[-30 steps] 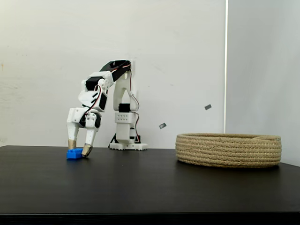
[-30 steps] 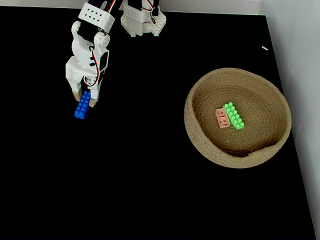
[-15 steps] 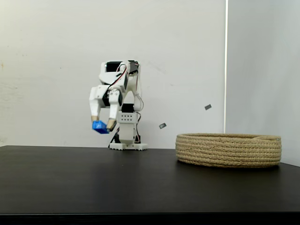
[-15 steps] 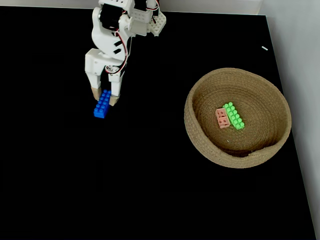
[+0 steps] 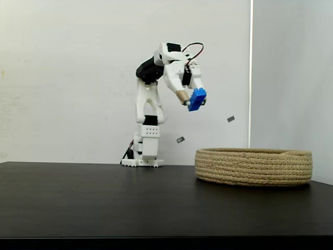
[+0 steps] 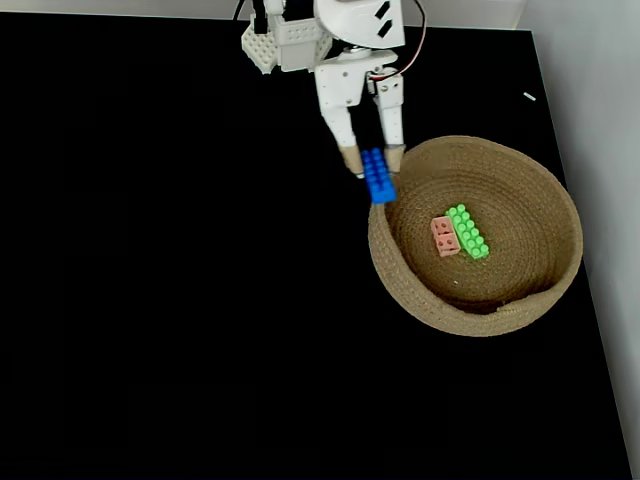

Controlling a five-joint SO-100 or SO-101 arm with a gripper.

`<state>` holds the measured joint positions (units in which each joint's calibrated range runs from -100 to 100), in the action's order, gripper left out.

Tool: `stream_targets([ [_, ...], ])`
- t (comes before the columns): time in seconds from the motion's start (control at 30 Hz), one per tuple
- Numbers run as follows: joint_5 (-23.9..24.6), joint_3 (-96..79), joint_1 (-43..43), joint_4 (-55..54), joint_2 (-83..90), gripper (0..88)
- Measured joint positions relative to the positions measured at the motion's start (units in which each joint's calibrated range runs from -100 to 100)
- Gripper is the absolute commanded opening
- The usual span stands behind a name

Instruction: Place the lego blocks in the tray

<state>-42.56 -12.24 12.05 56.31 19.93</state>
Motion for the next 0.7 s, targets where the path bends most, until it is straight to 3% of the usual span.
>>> stream_targets([
  [0.27, 4.2, 8.7, 9.1, 0.6, -10.9, 2.2],
  [0.53, 6.4, 11.7, 11.6, 0.6, -18.5, 28.1],
  [0.7, 6.7, 11.7, 11.3, 0.7, -18.7, 31.7],
])
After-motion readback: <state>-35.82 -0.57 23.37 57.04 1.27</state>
